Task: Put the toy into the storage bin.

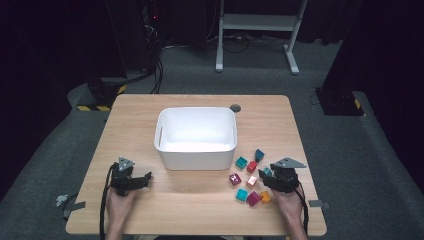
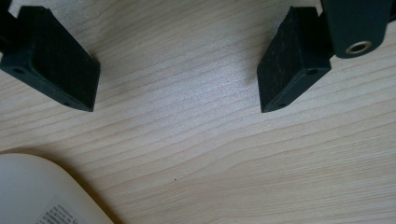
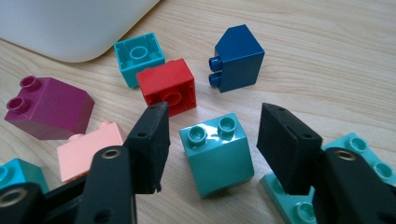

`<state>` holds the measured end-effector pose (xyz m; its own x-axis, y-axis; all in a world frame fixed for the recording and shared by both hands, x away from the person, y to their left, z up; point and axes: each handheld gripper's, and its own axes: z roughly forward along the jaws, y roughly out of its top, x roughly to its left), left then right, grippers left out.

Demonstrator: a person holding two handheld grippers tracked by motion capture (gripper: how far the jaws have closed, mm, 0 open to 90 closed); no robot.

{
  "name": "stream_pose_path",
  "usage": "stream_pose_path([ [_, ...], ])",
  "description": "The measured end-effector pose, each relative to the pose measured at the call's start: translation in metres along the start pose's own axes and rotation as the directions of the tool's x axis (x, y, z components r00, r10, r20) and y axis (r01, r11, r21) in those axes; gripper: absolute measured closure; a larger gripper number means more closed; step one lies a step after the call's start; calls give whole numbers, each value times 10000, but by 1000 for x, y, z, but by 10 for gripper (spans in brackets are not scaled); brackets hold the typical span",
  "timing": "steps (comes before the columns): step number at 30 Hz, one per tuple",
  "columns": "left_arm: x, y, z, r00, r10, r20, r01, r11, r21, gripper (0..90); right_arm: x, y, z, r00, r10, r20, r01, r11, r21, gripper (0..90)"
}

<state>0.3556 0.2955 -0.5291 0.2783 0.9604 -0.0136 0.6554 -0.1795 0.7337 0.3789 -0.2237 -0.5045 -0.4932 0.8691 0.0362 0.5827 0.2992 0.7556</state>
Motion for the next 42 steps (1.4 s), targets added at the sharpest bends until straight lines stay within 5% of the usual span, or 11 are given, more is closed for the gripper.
stream_pose_path([
  [7, 0, 0, 0, 10000, -2, 3, 2, 10000, 0, 132, 1, -1, 6, 9998, -201, -42, 201, 9998, 24, 543],
  [25, 0, 0, 0, 10000, 8, -10, -8, 10000, -2, 132, 0, 0, 4, 9995, -294, -71, 292, 9991, -311, 563],
  [42, 0, 0, 0, 10000, 7, -11, -7, 10000, 1, 133, 3, 15, -16, 9986, -516, -113, 506, 9960, -731, 572],
])
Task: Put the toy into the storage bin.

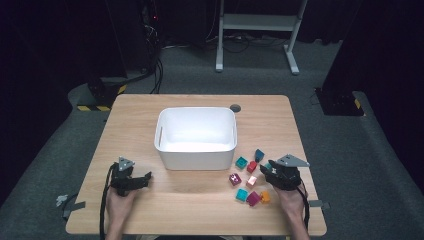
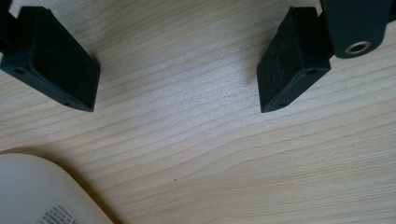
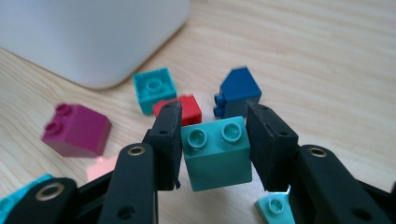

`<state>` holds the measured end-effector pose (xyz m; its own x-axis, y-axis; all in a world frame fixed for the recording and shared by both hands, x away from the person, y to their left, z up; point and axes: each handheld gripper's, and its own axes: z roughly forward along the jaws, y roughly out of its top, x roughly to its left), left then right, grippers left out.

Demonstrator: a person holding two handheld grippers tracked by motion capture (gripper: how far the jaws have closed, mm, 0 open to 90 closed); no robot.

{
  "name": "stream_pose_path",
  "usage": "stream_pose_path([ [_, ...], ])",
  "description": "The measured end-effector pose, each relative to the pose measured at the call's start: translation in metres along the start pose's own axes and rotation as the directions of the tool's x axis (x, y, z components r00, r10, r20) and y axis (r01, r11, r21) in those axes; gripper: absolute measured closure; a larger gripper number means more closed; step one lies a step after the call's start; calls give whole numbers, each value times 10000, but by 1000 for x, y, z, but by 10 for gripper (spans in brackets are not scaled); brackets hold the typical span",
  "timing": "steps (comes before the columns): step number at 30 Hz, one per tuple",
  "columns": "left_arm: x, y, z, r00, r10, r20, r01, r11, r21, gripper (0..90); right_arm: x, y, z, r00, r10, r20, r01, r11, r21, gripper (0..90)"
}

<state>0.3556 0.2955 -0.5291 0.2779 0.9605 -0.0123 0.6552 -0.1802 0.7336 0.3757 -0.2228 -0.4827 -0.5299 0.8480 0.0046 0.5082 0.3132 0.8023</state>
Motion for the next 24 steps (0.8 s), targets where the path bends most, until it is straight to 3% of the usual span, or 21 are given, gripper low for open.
stream_pose_path([
  [12, 0, 0, 0, 10000, -16, -15, 16, 10000, -6, 136, 8, 35, -15, 9985, -73, -542, 49, 9990, -448, 574],
  [24, 0, 0, 0, 10000, -25, -10, 25, 10000, -8, 136, 24, 84, -35, 9897, -677, -1257, 566, 9943, -900, 576],
])
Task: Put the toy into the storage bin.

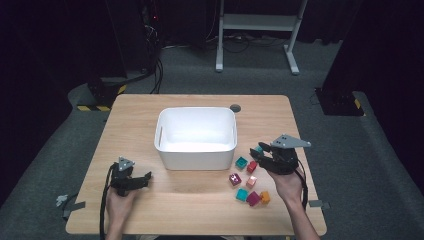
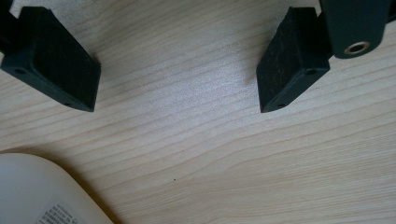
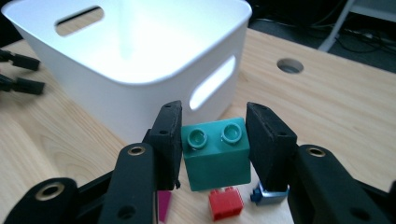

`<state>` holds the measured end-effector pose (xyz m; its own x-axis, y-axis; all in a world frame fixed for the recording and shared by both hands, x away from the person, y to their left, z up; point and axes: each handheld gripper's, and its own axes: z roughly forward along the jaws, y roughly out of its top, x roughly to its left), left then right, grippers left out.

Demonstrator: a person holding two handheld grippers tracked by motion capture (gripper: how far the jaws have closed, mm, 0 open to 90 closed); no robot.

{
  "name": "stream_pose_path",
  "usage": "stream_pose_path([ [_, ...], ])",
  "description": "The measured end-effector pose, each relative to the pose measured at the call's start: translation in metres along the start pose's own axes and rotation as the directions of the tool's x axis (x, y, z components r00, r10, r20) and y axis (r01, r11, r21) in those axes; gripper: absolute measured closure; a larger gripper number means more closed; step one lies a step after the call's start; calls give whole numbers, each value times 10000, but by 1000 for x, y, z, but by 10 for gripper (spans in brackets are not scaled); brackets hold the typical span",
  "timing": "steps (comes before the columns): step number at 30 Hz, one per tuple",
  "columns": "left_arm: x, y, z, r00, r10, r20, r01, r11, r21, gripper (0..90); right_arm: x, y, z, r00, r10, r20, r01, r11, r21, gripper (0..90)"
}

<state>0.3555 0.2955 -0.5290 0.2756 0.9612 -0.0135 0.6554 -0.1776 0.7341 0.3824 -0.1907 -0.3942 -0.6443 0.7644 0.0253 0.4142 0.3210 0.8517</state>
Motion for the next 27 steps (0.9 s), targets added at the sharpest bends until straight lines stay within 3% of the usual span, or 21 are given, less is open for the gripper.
stream_pose_path([
  [11, 0, 0, 0, 10000, 5, -5, -5, 10000, -2, 137, 1, 43, 3, 9975, -50, -698, 27, 9995, -323, 577],
  [15, 0, 0, 0, 10000, -5, -8, 5, 10000, -18, 140, 2, 56, 10, 9934, 20, -1149, -58, 9994, -328, 577],
  [27, 0, 0, 0, 10000, 4, -17, -5, 10000, -14, 141, 12, 89, 37, 9869, -246, -1595, 218, 9996, -195, 579],
])
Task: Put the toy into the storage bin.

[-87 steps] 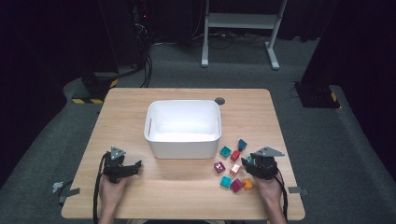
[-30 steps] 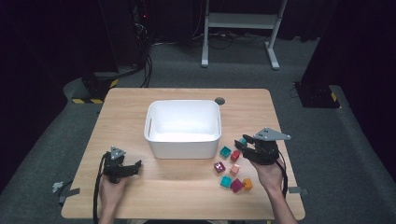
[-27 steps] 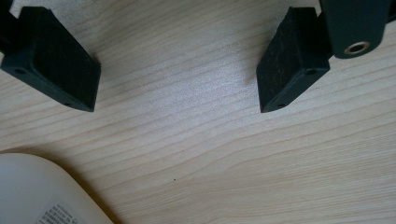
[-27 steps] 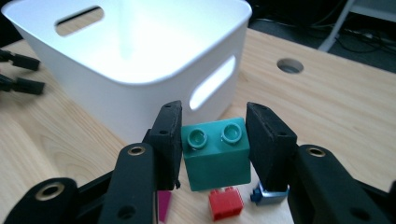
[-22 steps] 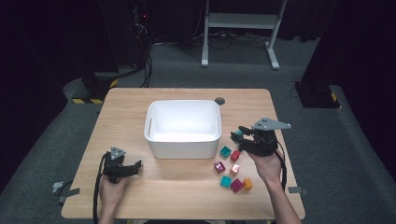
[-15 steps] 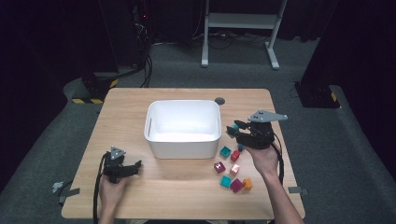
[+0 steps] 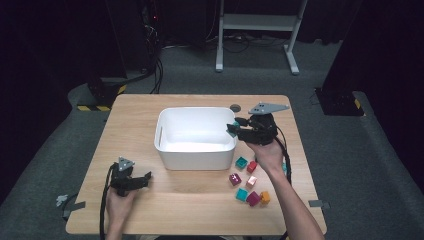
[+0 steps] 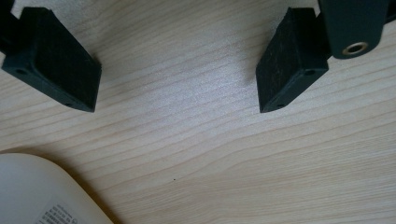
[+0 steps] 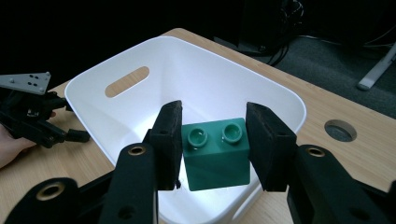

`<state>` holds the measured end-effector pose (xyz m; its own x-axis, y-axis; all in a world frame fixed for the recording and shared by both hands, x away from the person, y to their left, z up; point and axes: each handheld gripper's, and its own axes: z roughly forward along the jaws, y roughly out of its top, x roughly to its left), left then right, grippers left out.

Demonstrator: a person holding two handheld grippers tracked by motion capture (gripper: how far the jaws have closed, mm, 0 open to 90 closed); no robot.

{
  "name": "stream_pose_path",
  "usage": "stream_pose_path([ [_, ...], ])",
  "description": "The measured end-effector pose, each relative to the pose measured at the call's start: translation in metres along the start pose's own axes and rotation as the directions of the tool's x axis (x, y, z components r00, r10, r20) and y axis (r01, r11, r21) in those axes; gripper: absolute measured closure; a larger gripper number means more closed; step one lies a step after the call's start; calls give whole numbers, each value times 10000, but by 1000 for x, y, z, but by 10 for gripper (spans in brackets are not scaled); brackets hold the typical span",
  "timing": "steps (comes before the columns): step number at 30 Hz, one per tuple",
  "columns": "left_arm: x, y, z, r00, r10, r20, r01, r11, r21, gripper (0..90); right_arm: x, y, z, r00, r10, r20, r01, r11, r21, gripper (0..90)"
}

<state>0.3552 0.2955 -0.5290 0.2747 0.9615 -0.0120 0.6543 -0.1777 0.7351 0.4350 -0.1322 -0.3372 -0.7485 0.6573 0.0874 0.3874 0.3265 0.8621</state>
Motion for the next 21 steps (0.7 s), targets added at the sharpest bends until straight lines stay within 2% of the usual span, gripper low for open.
stream_pose_path([
  [11, 0, 0, 0, 10000, 5, 2, -5, 10000, -2, 142, 3, 15, 28, 9997, -78, -210, 83, 9997, 241, 588],
  [12, 0, 0, 0, 10000, 5, 4, -5, 10000, -3, 142, 3, 18, 34, 9996, -64, -259, 73, 9994, 338, 588],
  [15, 0, 0, 0, 10000, 7, 3, -7, 10000, -4, 143, 4, 19, 40, 9995, -110, -283, 122, 9991, 416, 588],
  [21, 0, 0, 0, 10000, 7, 6, -7, 10000, -4, 143, 5, 19, 63, 9994, -96, -337, 123, 9967, 807, 588],
])
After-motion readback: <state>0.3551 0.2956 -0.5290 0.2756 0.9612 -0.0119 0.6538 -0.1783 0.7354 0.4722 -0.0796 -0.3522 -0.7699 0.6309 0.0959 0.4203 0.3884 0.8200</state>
